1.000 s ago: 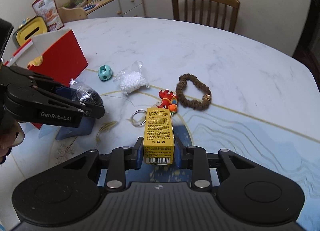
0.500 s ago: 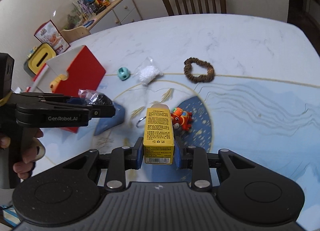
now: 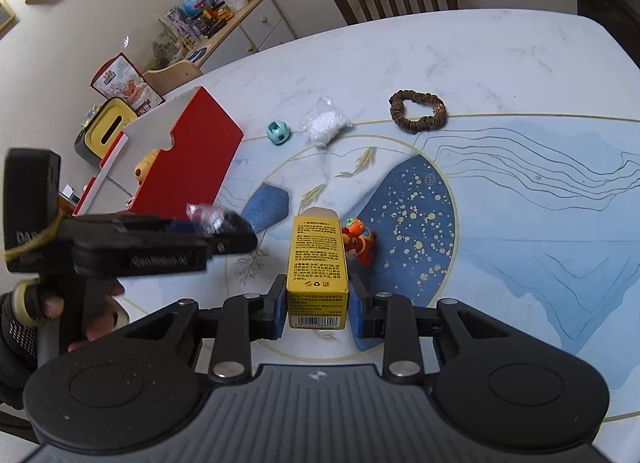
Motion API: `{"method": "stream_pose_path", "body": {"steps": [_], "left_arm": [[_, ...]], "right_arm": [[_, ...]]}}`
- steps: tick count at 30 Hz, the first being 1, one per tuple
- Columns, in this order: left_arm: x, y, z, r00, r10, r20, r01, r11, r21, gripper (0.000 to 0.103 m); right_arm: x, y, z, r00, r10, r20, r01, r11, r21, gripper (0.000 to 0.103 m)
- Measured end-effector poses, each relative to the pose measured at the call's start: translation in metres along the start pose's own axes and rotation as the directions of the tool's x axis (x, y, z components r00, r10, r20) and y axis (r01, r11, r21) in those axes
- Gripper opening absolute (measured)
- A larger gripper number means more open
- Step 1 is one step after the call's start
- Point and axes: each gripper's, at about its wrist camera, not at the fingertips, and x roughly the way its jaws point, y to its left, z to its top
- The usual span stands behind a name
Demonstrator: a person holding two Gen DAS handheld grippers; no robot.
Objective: Organize objects
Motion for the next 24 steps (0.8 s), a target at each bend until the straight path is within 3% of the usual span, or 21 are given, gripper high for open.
{"method": "stream_pose_path", "body": {"steps": [4, 24], "left_arm": [[0.005, -0.004, -0.008, 1.0, -0.011, -0.018, 0.011, 1.0, -0.004, 0.045], [-0.003, -0.025, 0.009, 0.998, -0.042, 0.036, 0.042, 0.999, -0.001, 0.045]], "right_arm": [[-0.004, -0.005, 0.001, 0.999, 0.054, 0.007, -0.054, 0.996, 0.076, 0.029], [-0.01, -0.003, -0.017, 0.999, 0.029, 0.019, -0.029, 1.0, -0.005, 0.029]]}}
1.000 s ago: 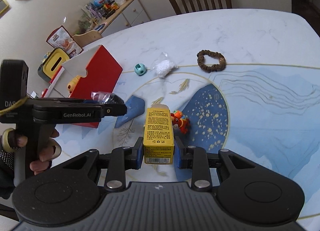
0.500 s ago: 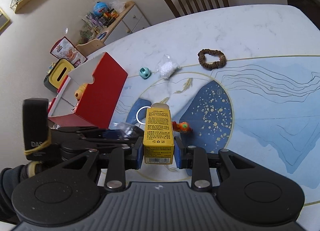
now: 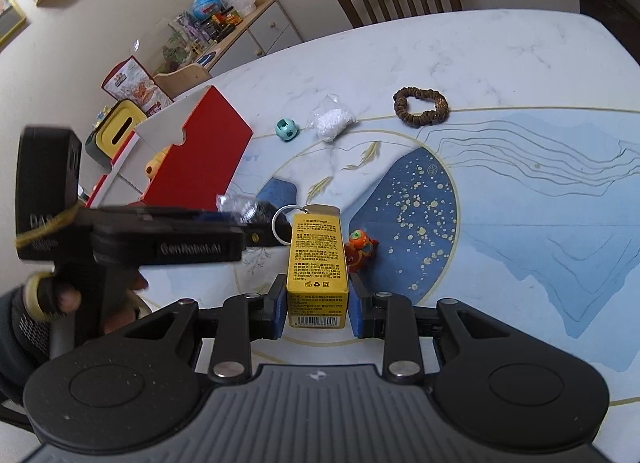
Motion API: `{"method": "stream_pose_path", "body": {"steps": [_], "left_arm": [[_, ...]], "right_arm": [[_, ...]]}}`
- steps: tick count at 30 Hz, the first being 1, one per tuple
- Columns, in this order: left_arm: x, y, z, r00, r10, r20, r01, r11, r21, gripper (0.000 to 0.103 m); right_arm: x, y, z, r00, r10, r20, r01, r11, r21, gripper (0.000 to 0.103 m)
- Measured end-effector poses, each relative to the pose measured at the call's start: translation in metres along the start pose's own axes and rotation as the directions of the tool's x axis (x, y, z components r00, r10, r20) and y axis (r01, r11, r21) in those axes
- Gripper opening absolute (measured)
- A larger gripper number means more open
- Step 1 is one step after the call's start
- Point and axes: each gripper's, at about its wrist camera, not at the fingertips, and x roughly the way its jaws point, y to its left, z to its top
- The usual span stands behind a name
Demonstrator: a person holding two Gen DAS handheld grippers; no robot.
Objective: Organize objects
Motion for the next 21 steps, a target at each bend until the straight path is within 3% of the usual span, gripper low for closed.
{"method": "stream_pose_path", "body": {"steps": [5, 8, 12, 18, 21], "left_arm": [[0.005, -0.007, 0.001, 1.0, 0.001, -0.012, -0.001, 1.0, 0.03, 0.045], [0.013, -0.008, -0.007, 0.999, 0.009, -0.034, -0.007, 0.999, 0.041, 0.045], [0.019, -0.002, -0.016, 0.998, 0.028, -0.062, -0.026, 0.999, 0.028, 0.045], [0.015, 0.007, -0.02, 0.997, 0.037, -0.061, -0.036, 0.999, 0.013, 0.045], [0.013, 0.01, -0.021, 0.997, 0.035, -0.063, -0.035, 0.999, 0.0, 0.045]], "right_arm": [[-0.004, -0.002, -0.005, 1.0, -0.011, -0.005, 0.011, 0.999, -0.03, 0.029], [0.0, 0.008, -0.021, 0.994, -0.111, 0.005, 0.11, 0.971, -0.213, 0.029], [0.011, 0.014, -0.052, 0.985, -0.17, -0.02, 0.15, 0.913, -0.379, 0.029], [0.024, 0.002, -0.076, 0.973, -0.211, -0.095, 0.161, 0.913, -0.376, 0.03], [0.018, 0.002, -0.075, 0.974, -0.208, -0.088, 0.16, 0.911, -0.38, 0.032]]}}
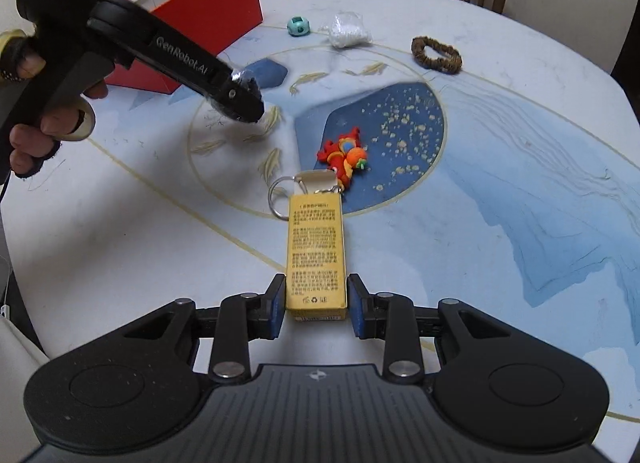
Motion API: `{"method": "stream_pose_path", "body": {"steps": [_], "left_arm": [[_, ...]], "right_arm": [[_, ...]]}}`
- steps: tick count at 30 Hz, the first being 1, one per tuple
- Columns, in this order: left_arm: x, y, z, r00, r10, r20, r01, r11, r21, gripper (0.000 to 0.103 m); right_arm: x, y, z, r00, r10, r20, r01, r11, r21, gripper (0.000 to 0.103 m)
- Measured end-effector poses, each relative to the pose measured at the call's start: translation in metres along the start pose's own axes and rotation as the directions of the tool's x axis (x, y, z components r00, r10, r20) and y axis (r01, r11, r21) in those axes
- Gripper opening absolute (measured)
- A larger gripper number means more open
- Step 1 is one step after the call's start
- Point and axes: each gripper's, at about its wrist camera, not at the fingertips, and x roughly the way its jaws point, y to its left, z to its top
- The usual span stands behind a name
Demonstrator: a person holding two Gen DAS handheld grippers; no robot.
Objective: Organize objects
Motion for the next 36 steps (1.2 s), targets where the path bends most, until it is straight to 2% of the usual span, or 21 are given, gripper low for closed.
{"method": "stream_pose_path", "body": {"steps": [1, 3, 4, 8, 11, 13, 17, 22, 28, 34, 36], "left_arm": [[0.0, 0.001, -0.001, 1.0, -0.001, -0.001, 0.001, 1.0, -0.004, 0.045], [-0.001, 0.002, -0.003, 1.0, -0.005, -0.002, 0.005, 1.0, -0.01, 0.045], [-0.002, 0.003, -0.003, 1.0, -0.006, -0.002, 0.006, 1.0, -0.013, 0.045], [-0.004, 0.005, -0.004, 1.0, -0.013, 0.003, 0.013, 1.0, -0.02, 0.045], [-0.006, 0.007, -0.003, 1.0, -0.014, 0.011, 0.014, 1.0, -0.018, 0.045], [-0.008, 0.008, -0.002, 1.0, -0.015, 0.017, 0.015, 1.0, -0.016, 0.045], [-0.012, 0.012, -0.001, 0.999, -0.019, 0.026, 0.02, 1.0, -0.016, 0.045], [-0.014, 0.019, 0.001, 0.999, -0.031, 0.03, 0.031, 0.999, -0.019, 0.045], [-0.013, 0.026, 0.003, 0.999, -0.047, 0.025, 0.048, 0.999, -0.01, 0.045], [-0.013, 0.032, 0.005, 0.998, -0.067, 0.021, 0.067, 0.998, -0.001, 0.045], [-0.013, 0.034, 0.005, 0.997, -0.074, 0.021, 0.074, 0.997, 0.002, 0.045]], "right_arm": [[-0.003, 0.0, 0.002, 1.0, 0.001, 0.007, -0.001, 1.0, 0.002, 0.034], [-0.01, 0.0, 0.006, 0.999, -0.011, 0.035, 0.011, 1.0, 0.006, 0.054], [-0.014, 0.0, 0.01, 0.998, -0.009, 0.056, 0.009, 1.0, 0.013, 0.056], [-0.021, 0.013, 0.024, 0.992, 0.058, 0.108, -0.059, 0.998, 0.006, 0.057], [-0.009, 0.026, 0.035, 0.992, 0.092, 0.092, -0.093, 0.996, 0.001, 0.057], [0.004, 0.032, 0.041, 0.993, 0.09, 0.071, -0.091, 0.996, 0.009, 0.053], [0.025, 0.034, 0.049, 0.994, 0.109, 0.024, -0.111, 0.991, 0.072, 0.037], [0.042, 0.033, 0.054, 0.997, 0.067, -0.029, -0.064, 0.993, 0.101, 0.033], [0.05, 0.035, 0.064, 0.998, 0.043, -0.036, -0.039, 0.993, 0.116, 0.029], [0.057, 0.037, 0.068, 0.998, -0.002, -0.061, 0.012, 0.988, 0.155, 0.019], [0.058, 0.038, 0.069, 0.997, -0.026, -0.067, 0.037, 0.986, 0.161, 0.013]]}}
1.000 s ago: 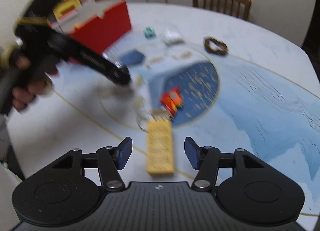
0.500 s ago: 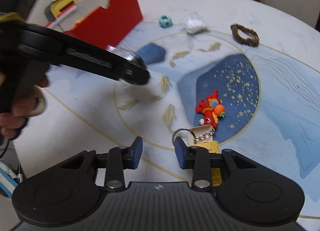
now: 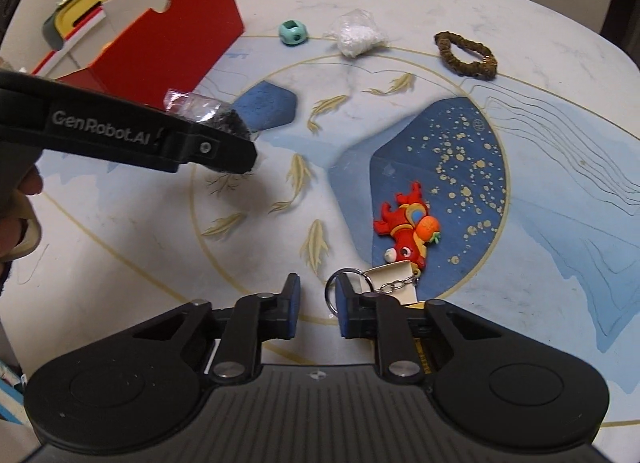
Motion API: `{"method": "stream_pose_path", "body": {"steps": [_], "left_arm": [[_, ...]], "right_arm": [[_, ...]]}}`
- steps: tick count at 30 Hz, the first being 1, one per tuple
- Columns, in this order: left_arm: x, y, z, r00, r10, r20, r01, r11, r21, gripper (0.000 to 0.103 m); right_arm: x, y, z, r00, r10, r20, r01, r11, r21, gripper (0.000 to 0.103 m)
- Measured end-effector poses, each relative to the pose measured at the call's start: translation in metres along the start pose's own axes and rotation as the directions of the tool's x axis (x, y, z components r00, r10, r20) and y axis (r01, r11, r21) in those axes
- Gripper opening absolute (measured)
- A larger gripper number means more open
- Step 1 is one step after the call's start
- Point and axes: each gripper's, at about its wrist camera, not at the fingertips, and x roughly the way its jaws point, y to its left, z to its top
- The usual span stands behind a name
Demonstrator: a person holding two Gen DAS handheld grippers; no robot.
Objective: Organize objects
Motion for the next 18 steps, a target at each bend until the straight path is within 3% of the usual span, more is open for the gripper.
{"method": "stream_pose_path", "body": {"steps": [3, 8, 13, 18], "left_arm": [[0.0, 0.003, 0.0, 1.0, -0.011, 0.0, 0.011, 1.0, 0.003, 0.045], [-0.003, 0.009, -0.001, 1.0, -0.029, 0.004, 0.029, 1.0, 0.0, 0.045], [-0.007, 0.014, -0.002, 0.999, -0.039, 0.01, 0.039, 0.999, 0.0, 0.045], [-0.01, 0.018, -0.003, 0.999, -0.042, 0.014, 0.042, 0.999, -0.001, 0.045]], "right_arm": [[0.001, 0.001, 0.0, 0.999, -0.037, 0.001, 0.037, 0.999, 0.009, 0.004], [0.0, 0.005, -0.002, 0.996, -0.083, 0.022, 0.082, 0.996, 0.027, 0.0], [-0.024, -0.003, 0.001, 0.995, -0.028, 0.093, 0.015, 0.991, 0.13, 0.0], [-0.051, -0.015, 0.015, 0.984, -0.041, 0.173, 0.008, 0.982, 0.188, 0.0]]}}
